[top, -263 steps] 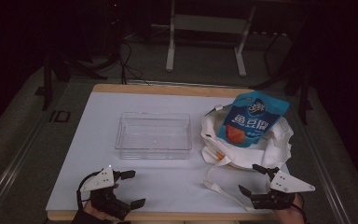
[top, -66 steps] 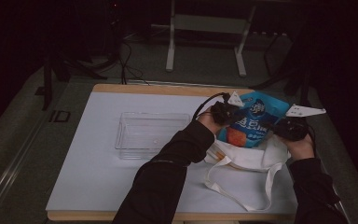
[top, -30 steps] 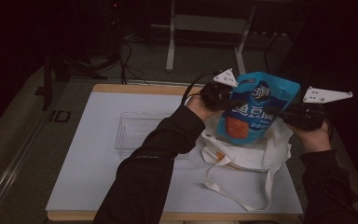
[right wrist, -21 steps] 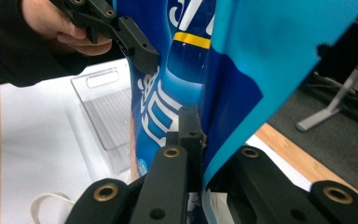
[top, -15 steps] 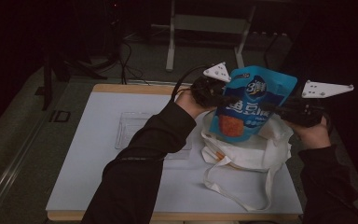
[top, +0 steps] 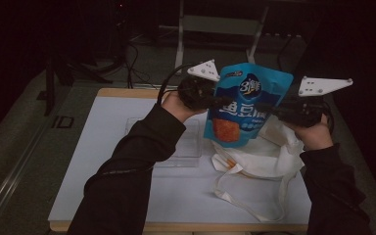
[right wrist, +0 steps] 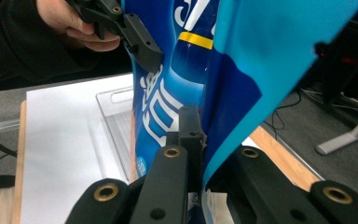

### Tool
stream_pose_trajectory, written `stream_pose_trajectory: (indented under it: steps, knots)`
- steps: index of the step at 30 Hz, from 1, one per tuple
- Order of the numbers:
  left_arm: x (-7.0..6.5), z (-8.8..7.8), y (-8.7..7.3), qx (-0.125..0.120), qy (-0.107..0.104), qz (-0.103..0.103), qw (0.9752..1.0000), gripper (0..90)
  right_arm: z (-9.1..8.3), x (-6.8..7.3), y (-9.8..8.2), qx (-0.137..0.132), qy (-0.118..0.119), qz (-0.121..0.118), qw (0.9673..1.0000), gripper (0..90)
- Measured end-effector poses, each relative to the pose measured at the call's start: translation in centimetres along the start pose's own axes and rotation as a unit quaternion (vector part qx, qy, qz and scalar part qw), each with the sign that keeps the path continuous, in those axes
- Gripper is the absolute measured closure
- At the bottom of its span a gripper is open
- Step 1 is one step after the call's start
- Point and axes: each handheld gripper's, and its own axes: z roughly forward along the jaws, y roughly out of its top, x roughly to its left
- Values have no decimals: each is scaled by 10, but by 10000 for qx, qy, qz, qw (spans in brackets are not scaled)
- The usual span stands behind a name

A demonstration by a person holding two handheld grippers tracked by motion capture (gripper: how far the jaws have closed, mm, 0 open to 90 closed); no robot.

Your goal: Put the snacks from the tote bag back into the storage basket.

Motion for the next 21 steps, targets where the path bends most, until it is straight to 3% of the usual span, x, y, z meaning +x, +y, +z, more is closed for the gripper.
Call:
stream_pose_trajectory:
  steps: [21]
  knots:
    - [2,-69,-31,55,340,-164,9993,900,60,23,34,7,506,-307,9982,883]
